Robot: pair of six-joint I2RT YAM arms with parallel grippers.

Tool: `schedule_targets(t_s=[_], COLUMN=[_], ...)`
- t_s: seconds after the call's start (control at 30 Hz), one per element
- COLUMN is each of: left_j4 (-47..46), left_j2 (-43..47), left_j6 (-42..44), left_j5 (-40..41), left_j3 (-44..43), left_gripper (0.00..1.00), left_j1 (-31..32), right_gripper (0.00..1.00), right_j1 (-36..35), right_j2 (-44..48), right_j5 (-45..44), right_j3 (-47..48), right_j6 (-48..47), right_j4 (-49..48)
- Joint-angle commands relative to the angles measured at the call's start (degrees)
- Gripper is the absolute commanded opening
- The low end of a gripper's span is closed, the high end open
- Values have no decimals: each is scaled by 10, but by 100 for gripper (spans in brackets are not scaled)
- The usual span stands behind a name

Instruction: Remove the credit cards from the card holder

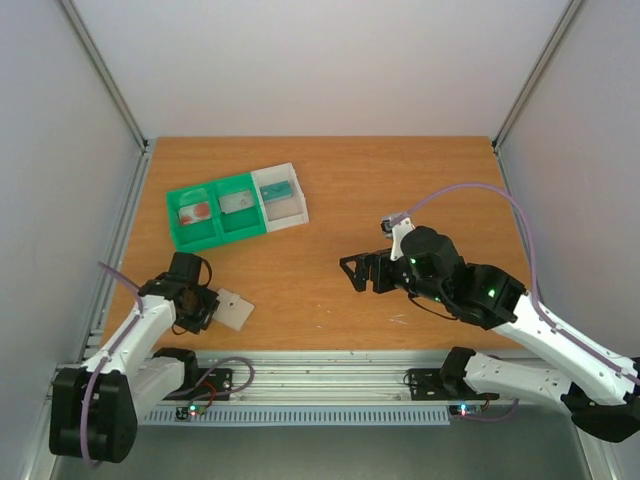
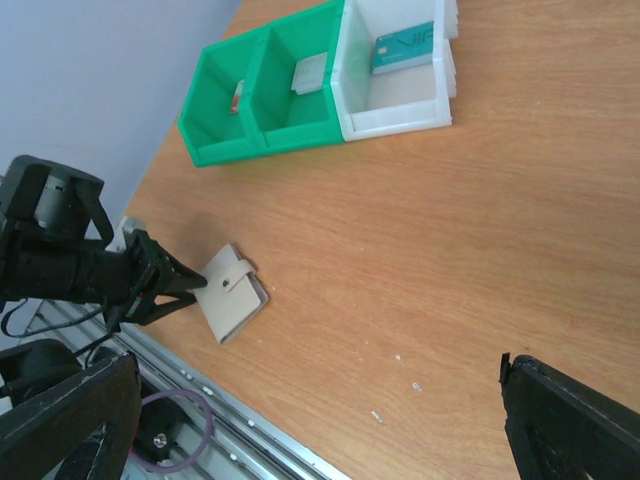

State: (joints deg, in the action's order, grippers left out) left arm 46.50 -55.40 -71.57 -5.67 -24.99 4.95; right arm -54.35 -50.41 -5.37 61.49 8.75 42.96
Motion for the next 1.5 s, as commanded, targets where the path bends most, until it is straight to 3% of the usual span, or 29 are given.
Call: schedule_targets(t_s=[0.0, 0.4, 0.57, 0.9, 1.2, 1.47], left_j4=[-68, -271, -368, -468, -502, -490], left_j2=[-21, -174, -200, -173, -188, -173], left_j6=[4, 53, 44, 115, 144, 173], left_j5=[-12, -56, -87, -185, -280, -281], left_j3=[-5, -58, -59, -16, 27, 51], left_gripper=[28, 30, 33, 46, 45, 40], left_j1=[23, 156, 198, 182, 131, 118], right_gripper=[98, 89, 72, 36, 30, 27], right_j1=[-3, -3, -3, -3, -9, -27], right_j2=[-24, -135, -199, -343, -451, -504], right_j5=[-2, 105, 121, 128, 129, 114], right_j3=[3, 11, 10, 17, 32, 64], right_j6=[3, -2, 13, 37, 75, 81], right_j4=[14, -29, -64, -143, -182, -186])
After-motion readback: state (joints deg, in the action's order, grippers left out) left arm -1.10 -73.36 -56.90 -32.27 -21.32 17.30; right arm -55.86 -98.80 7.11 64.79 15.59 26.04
